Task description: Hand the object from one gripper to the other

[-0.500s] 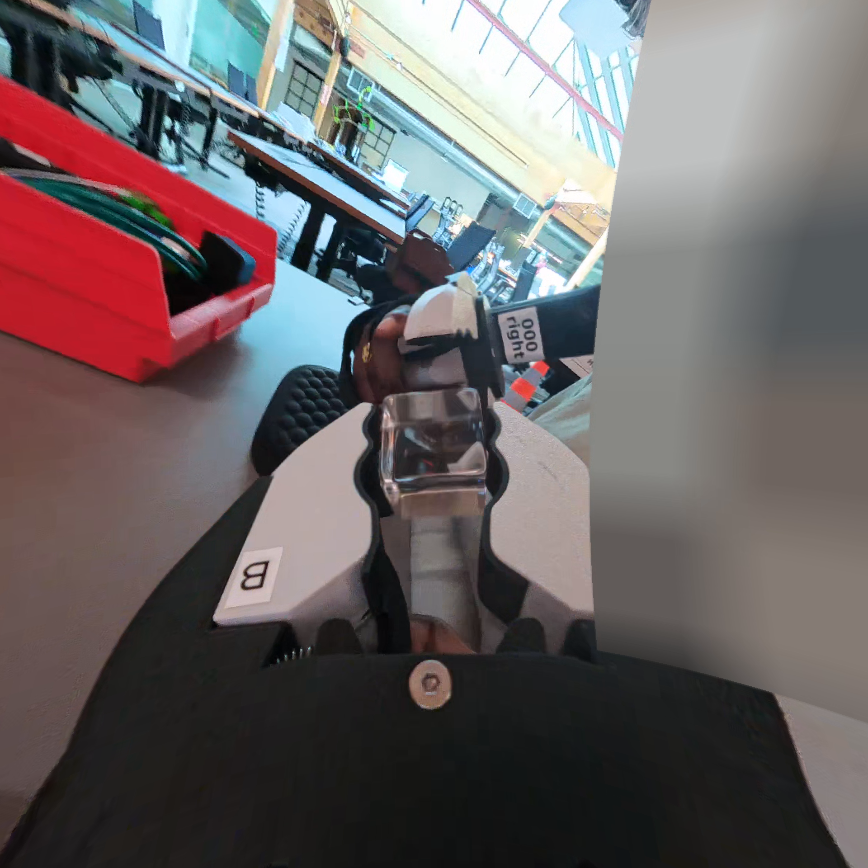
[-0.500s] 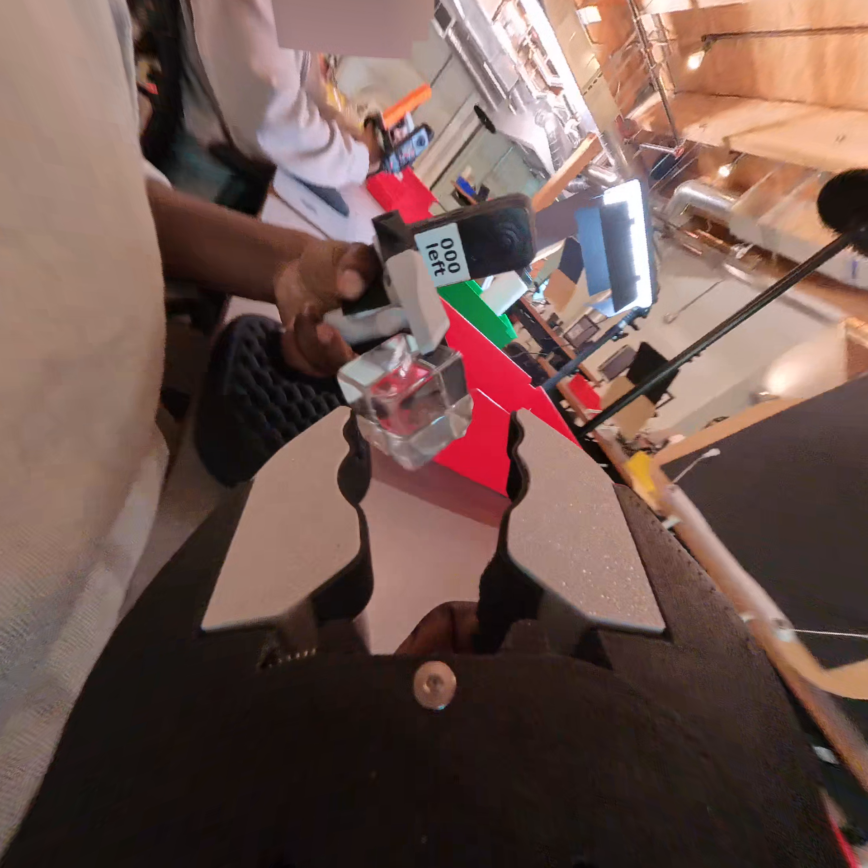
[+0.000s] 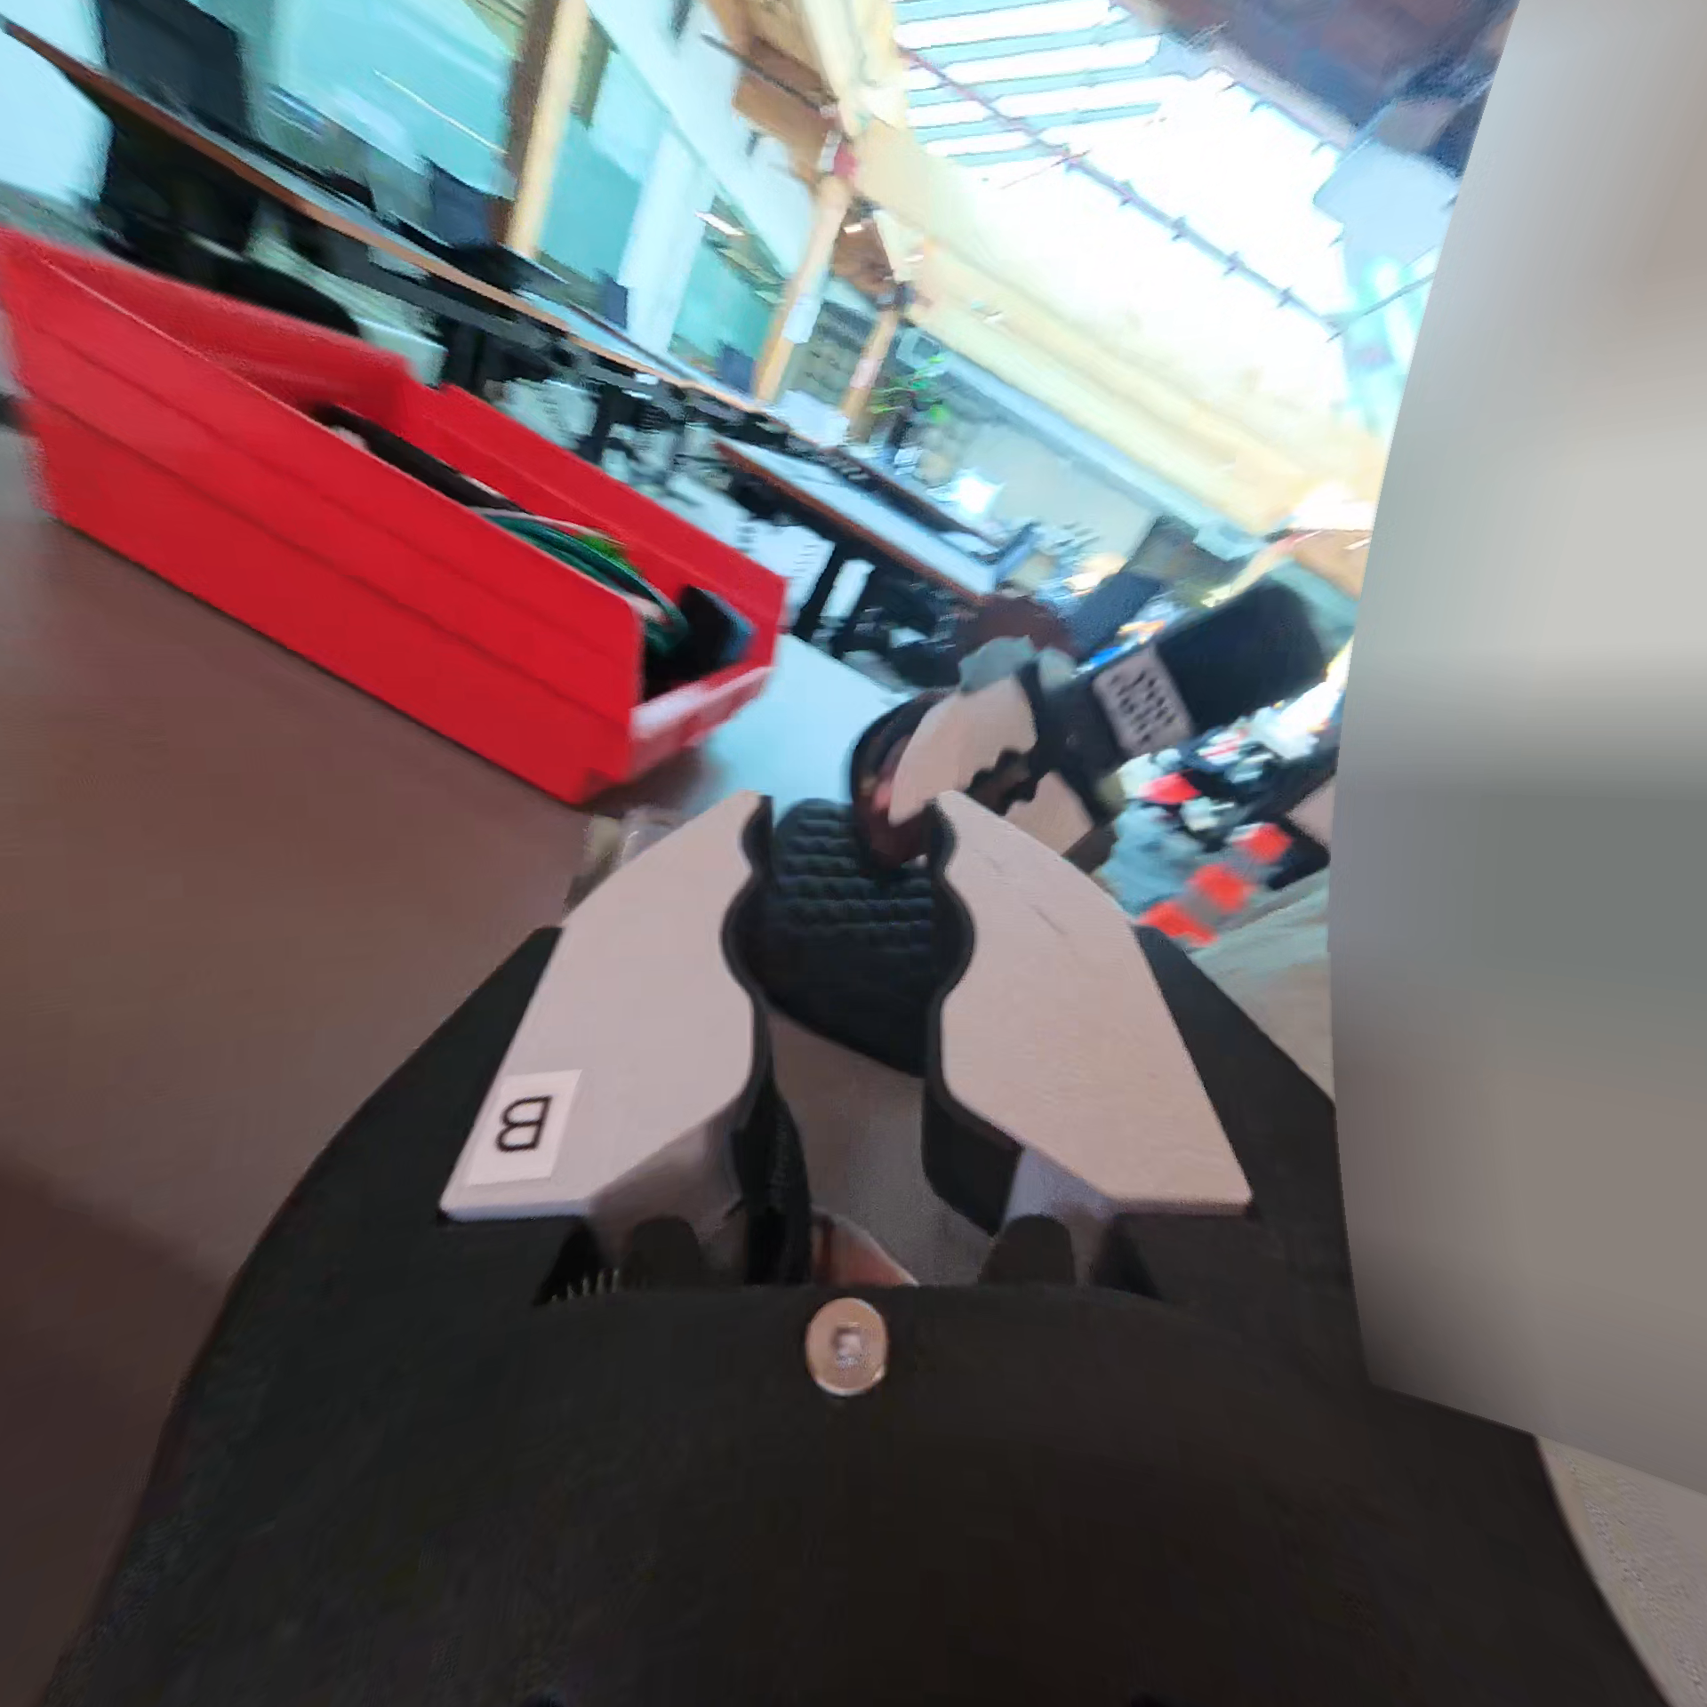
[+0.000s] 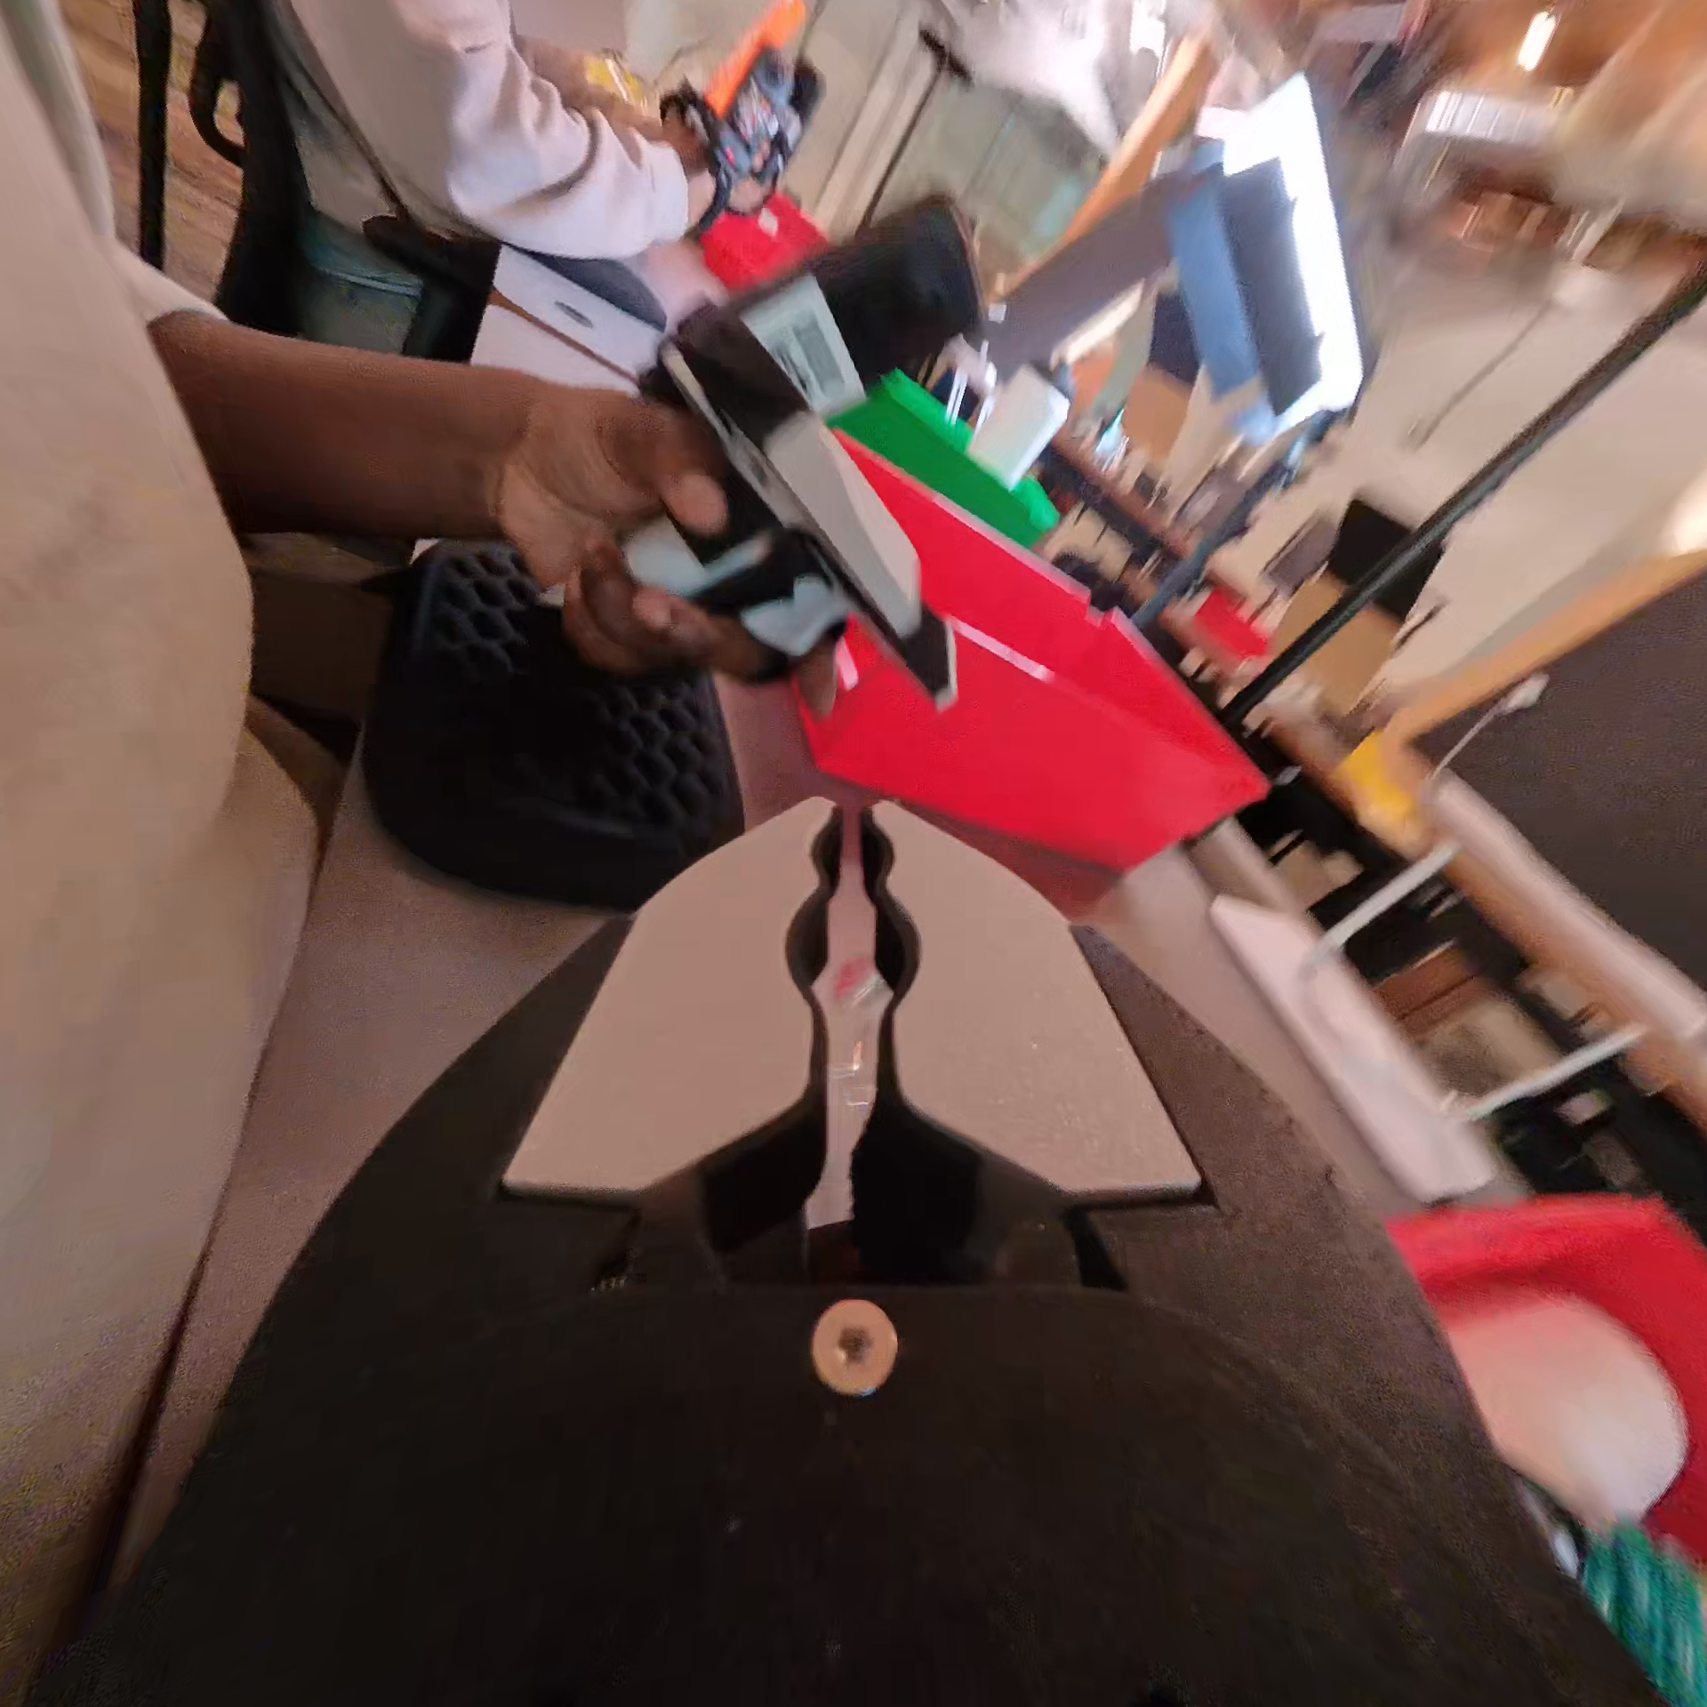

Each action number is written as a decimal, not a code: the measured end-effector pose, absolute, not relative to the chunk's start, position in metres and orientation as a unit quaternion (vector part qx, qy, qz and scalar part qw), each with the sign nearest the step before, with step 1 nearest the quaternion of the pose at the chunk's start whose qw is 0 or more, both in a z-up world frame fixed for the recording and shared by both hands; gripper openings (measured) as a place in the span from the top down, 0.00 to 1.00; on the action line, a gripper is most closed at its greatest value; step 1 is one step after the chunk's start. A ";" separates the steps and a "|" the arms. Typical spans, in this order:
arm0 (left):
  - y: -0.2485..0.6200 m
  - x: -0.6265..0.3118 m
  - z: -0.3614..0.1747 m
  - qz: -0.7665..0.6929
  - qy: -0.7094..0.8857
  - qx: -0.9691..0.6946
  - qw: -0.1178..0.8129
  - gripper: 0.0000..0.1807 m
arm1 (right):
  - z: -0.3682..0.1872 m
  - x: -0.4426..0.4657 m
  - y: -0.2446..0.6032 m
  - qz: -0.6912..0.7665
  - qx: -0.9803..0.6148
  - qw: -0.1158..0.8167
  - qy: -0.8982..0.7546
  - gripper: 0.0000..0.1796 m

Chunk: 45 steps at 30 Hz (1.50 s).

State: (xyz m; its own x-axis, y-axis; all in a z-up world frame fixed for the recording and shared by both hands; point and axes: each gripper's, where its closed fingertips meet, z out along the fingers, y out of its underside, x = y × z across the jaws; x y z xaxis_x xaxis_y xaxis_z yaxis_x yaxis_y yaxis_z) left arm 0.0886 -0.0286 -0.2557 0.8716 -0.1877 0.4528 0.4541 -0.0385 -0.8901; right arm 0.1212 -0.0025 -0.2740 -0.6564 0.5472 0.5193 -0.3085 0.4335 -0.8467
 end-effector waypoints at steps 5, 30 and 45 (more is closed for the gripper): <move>-0.047 0.063 -0.258 -0.001 -0.070 -0.734 0.675 0.53 | -0.275 0.115 0.051 0.516 -0.220 0.337 -0.757 0.80; 0.003 0.068 -0.295 0.068 -0.061 -0.788 0.609 0.51 | -0.334 0.061 0.097 0.381 -0.464 0.332 -0.728 0.77; 0.104 0.016 -0.355 0.053 -0.077 -0.895 0.435 0.54 | -0.290 0.080 0.117 0.484 -0.452 0.335 -0.670 0.78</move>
State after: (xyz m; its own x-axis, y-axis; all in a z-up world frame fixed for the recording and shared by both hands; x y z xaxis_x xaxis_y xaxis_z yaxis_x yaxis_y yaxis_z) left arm 0.0164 0.1039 -0.3553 0.9825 0.1843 -0.0279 0.0919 -0.6094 -0.7875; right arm 0.0800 0.1170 -0.2897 -0.3668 0.9303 0.0100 0.2819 0.1214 -0.9517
